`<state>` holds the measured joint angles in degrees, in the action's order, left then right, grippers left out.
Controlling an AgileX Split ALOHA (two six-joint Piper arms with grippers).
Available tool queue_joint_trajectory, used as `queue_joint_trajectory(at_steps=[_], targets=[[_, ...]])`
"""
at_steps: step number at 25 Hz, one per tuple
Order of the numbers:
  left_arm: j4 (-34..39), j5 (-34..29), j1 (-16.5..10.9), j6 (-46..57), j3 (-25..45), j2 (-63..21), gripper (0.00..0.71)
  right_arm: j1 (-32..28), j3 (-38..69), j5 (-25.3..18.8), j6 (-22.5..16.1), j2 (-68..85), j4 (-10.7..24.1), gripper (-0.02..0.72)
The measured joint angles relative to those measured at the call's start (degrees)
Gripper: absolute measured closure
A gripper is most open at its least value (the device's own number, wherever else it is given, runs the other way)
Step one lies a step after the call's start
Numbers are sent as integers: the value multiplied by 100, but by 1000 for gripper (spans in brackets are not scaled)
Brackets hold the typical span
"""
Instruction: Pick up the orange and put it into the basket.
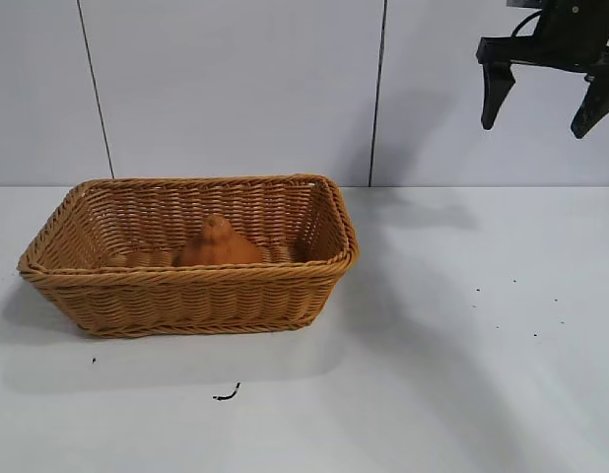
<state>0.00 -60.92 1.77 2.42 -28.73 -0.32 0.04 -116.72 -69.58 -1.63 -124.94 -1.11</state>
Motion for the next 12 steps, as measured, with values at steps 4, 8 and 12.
queue_joint_trajectory(at_steps=[4,8,12], targets=[[0,0,0,0,0,0,44,5,1023,6,96,709,0,10],[0,0,0,0,0,0,44,30,2333,6,317,1688,-19,10],[0,0,0,0,0,0,44,61,3680,-7,372,2799,-23,10]])
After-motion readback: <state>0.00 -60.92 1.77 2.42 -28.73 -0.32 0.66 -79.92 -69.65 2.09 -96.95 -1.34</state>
